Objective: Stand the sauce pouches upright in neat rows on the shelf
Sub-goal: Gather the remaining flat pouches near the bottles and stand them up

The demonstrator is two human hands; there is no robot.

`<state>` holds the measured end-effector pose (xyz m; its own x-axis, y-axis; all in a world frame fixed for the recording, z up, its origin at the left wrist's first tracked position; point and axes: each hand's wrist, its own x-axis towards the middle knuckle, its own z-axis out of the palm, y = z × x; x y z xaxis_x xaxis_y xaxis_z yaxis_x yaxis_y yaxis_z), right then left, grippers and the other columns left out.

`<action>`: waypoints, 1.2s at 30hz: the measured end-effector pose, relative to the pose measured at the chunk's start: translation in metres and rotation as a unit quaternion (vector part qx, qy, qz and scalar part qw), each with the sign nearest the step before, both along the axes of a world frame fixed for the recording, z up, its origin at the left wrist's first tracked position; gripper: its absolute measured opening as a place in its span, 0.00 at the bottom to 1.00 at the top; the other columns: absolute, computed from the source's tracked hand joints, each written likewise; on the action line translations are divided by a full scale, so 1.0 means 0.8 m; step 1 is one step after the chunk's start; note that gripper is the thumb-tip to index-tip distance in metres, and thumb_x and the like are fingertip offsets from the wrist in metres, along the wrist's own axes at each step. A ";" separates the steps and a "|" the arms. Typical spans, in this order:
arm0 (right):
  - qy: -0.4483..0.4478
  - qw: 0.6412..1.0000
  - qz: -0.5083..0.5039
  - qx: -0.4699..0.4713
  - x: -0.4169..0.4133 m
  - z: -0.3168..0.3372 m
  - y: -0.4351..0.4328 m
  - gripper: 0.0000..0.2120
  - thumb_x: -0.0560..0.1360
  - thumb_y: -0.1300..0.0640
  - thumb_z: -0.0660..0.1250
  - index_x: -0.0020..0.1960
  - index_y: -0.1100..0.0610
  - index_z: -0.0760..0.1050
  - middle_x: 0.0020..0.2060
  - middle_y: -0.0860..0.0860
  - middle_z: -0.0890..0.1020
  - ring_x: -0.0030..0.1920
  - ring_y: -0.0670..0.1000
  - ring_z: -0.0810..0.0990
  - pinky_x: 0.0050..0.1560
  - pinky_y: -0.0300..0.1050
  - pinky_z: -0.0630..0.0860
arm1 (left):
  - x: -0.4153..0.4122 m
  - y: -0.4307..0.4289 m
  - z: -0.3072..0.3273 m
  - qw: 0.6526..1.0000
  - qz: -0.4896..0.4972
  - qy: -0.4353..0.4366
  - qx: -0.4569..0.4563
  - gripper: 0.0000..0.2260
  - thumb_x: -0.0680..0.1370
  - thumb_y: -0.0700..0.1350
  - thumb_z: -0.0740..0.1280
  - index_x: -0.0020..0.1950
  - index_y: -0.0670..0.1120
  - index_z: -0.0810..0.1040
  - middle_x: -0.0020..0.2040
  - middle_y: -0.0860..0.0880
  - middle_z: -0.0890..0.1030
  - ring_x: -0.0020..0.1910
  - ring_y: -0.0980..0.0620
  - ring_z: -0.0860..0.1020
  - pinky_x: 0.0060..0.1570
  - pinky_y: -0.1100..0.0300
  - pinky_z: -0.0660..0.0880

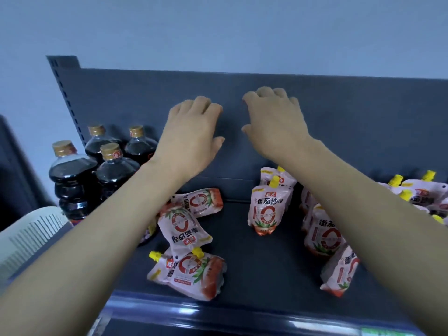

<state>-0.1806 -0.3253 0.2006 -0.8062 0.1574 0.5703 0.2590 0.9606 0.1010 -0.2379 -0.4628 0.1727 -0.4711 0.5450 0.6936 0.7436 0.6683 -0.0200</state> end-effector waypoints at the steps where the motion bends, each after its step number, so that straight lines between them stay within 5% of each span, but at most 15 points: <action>1: 0.014 1.000 0.001 0.009 0.005 0.005 -0.010 0.22 0.74 0.60 0.66 0.67 0.58 0.67 0.65 0.56 0.72 0.65 0.60 0.68 0.61 0.53 0.66 | 0.005 -0.010 0.006 1.000 0.004 0.025 0.010 0.21 0.72 0.45 0.70 0.62 0.40 0.72 0.62 0.40 0.73 0.60 0.37 0.71 0.61 0.47 0.64; 7: 0.068 0.997 0.014 0.040 0.029 0.018 -0.061 0.25 0.74 0.59 0.66 0.69 0.59 0.64 0.69 0.56 0.67 0.70 0.59 0.63 0.64 0.53 0.63 | 0.032 -0.063 0.023 0.992 0.024 0.108 0.054 0.24 0.68 0.43 0.72 0.61 0.37 0.73 0.59 0.37 0.75 0.58 0.35 0.73 0.59 0.43 0.67; 14: 0.050 0.998 0.038 0.027 0.030 -0.010 -0.106 0.26 0.74 0.59 0.66 0.70 0.58 0.63 0.70 0.56 0.66 0.72 0.59 0.61 0.66 0.54 0.61 | 0.047 -0.108 -0.002 0.994 0.029 0.083 0.061 0.24 0.70 0.45 0.71 0.63 0.38 0.71 0.60 0.38 0.74 0.58 0.36 0.73 0.59 0.44 0.66; 21: -0.083 0.994 0.068 -0.012 0.002 -0.098 -0.123 0.22 0.74 0.58 0.66 0.67 0.59 0.68 0.66 0.56 0.70 0.68 0.59 0.65 0.64 0.55 0.64 | 0.036 -0.134 -0.097 0.988 0.049 -0.146 -0.007 0.24 0.72 0.48 0.70 0.65 0.41 0.70 0.60 0.41 0.73 0.59 0.39 0.72 0.59 0.45 0.70; 29: -0.253 0.961 0.076 -0.077 -0.044 -0.190 -0.107 0.13 0.75 0.59 0.65 0.59 0.60 0.73 0.58 0.58 0.77 0.59 0.61 0.74 0.52 0.51 0.70 | 0.008 -0.149 -0.220 0.905 0.101 -0.409 -0.066 0.22 0.72 0.50 0.70 0.61 0.41 0.72 0.58 0.41 0.76 0.54 0.40 0.76 0.50 0.51 0.74; 33: -0.371 0.905 0.058 -0.200 -0.061 -0.221 -0.095 0.11 0.73 0.51 0.69 0.49 0.58 0.74 0.51 0.56 0.80 0.46 0.56 0.76 0.36 0.41 0.68 | -0.004 -0.142 -0.251 0.866 0.145 -0.469 -0.090 0.18 0.72 0.48 0.68 0.57 0.39 0.72 0.55 0.40 0.76 0.49 0.41 0.76 0.44 0.53 0.71; 36: -0.453 0.835 0.046 -0.311 -0.066 -0.240 -0.087 0.17 0.71 0.45 0.71 0.54 0.55 0.75 0.47 0.51 0.76 0.46 0.51 0.74 0.34 0.40 0.68 | -0.013 -0.135 -0.264 0.841 0.162 -0.504 -0.115 0.17 0.73 0.48 0.68 0.56 0.39 0.72 0.57 0.39 0.73 0.51 0.42 0.74 0.43 0.54 0.69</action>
